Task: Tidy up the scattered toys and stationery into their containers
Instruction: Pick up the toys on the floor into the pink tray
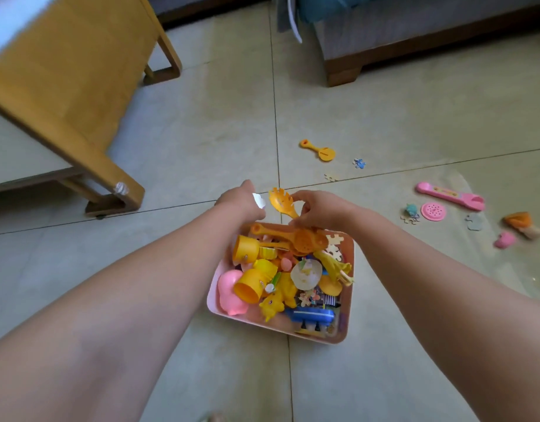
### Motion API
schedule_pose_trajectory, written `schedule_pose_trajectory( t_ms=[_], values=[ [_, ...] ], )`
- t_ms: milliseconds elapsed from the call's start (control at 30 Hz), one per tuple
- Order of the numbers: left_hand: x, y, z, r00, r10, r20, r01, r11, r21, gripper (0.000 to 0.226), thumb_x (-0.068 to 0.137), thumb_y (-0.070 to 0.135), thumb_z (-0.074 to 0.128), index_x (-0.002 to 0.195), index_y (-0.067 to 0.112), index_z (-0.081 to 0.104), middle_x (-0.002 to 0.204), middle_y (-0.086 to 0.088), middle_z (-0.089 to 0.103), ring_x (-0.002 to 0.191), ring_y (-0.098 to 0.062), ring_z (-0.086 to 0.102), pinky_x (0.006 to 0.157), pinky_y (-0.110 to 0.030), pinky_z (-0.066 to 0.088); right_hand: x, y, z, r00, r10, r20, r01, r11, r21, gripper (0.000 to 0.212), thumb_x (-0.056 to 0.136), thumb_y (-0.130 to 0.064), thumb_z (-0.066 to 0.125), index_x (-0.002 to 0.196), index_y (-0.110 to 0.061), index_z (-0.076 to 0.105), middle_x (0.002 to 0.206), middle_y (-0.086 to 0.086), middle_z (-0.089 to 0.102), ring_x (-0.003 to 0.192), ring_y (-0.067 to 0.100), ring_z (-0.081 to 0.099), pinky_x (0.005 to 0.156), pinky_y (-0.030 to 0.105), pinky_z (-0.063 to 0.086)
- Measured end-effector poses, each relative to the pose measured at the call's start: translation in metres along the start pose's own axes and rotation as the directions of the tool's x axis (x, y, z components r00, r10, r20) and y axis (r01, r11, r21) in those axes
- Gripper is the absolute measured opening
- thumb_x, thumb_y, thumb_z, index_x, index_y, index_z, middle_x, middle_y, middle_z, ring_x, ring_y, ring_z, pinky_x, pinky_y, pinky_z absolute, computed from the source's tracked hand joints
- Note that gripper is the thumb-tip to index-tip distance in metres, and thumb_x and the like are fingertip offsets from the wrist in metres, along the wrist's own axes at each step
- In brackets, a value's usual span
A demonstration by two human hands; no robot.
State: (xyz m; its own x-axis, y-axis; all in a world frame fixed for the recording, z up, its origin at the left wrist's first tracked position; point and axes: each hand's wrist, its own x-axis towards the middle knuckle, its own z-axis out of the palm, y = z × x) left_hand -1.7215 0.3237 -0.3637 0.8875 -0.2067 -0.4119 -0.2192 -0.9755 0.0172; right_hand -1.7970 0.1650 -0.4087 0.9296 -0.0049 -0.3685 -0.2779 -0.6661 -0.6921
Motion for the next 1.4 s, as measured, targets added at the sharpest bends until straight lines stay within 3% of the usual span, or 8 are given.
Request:
schedule_pose_trajectory(
  t_ms=[133,267,533,633,800,1033,1233,1400],
  values=[
    [-0.022,-0.004,-0.009,0.969,-0.066,0.239,0.024,0.984,0.174,0.033,0.088,0.029,0.061,0.11,0.005,0.061,0.096,-0.012,0.062,0.083,-0.027,0.06,0.063,-0.026,0.047,0.002,-0.01,0.015,0.974,0.032,0.226,-0.032,0.999,-0.004,0.051,0.079,-0.031,0.076,0.126,-0.031,0.056,0.087,0.001,0.07,0.06,0.01,0.067,0.052,0.022,0.053],
    [-0.028,0.0,-0.007,0.908,-0.151,0.391,0.034,0.956,0.29,0.044,0.094,0.052,0.05,0.095,0.01,0.064,0.104,-0.015,0.058,0.087,-0.027,0.054,0.083,-0.029,0.046,-0.003,-0.006,0.024,0.951,0.063,0.303,-0.092,0.992,0.083,0.034,0.085,-0.023,0.072,0.117,-0.019,0.061,0.07,0.002,0.072,0.052,0.009,0.069,0.046,0.018,0.052],
    [-0.001,0.031,0.002,0.95,-0.203,0.237,0.08,0.893,0.442,0.07,0.077,0.07,0.059,0.117,0.013,0.06,0.117,-0.007,0.062,0.115,-0.03,0.058,0.099,-0.038,0.048,-0.014,0.017,0.002,0.987,0.038,-0.158,-0.012,0.987,0.16,0.013,0.091,-0.026,0.061,0.103,-0.026,0.065,0.071,-0.004,0.068,0.054,0.011,0.064,0.049,0.023,0.053],
    [0.009,0.065,0.003,0.911,-0.248,0.329,0.026,0.832,0.554,0.051,0.089,0.041,0.062,0.127,0.008,0.056,0.123,-0.01,0.059,0.119,-0.032,0.054,0.102,-0.042,0.045,-0.022,0.048,-0.016,0.943,0.17,-0.285,-0.093,0.96,0.263,0.017,0.092,-0.021,0.056,0.106,-0.023,0.065,0.076,-0.001,0.068,0.057,0.011,0.062,0.05,0.023,0.048],
    [0.011,0.136,0.005,0.964,-0.036,0.265,-0.148,0.752,0.642,0.023,0.083,0.004,0.041,0.101,0.015,0.048,0.107,-0.011,0.047,0.093,-0.035,0.048,0.077,-0.04,0.043,-0.041,0.121,-0.042,0.758,0.414,-0.504,-0.292,0.906,0.306,0.036,0.088,-0.01,0.048,0.119,-0.022,0.061,0.114,0.008,0.061,0.089,0.026,0.064,0.073,0.03,0.048],
    [0.025,0.2,0.052,0.911,0.391,0.13,-0.41,0.886,0.214,0.046,0.092,0.011,0.044,0.137,0.019,0.043,0.132,-0.008,0.052,0.119,-0.03,0.052,0.087,-0.035,0.046,-0.06,0.198,-0.068,0.693,0.479,-0.539,-0.444,0.872,0.204,0.063,0.089,-0.003,0.049,0.148,-0.02,0.034,0.156,0.004,0.022,0.133,0.029,0.04,0.095,0.038,0.042],
    [0.034,0.227,0.081,0.836,0.526,0.157,-0.524,0.85,-0.063,0.054,0.094,0.027,0.056,0.145,0.028,0.036,0.133,-0.011,0.051,0.12,-0.028,0.052,0.092,-0.033,0.044,-0.066,0.221,-0.063,0.567,0.542,-0.62,-0.567,0.803,0.182,0.041,0.086,-0.004,0.044,0.123,-0.017,0.054,0.127,0.014,0.043,0.096,0.038,0.059,0.071,0.034,0.039],
    [0.034,0.252,0.106,0.819,0.557,0.136,-0.544,0.83,-0.124,0.04,0.092,0.025,0.059,0.131,0.03,0.052,0.126,-0.013,0.046,0.107,-0.029,0.058,0.088,-0.028,0.043,-0.066,0.227,-0.065,0.528,0.632,-0.567,-0.655,0.728,0.202,0.026,0.09,-0.024,0.051,0.114,-0.019,0.058,0.116,0.012,0.052,0.099,0.034,0.059,0.071,0.032,0.035]
  ],
)
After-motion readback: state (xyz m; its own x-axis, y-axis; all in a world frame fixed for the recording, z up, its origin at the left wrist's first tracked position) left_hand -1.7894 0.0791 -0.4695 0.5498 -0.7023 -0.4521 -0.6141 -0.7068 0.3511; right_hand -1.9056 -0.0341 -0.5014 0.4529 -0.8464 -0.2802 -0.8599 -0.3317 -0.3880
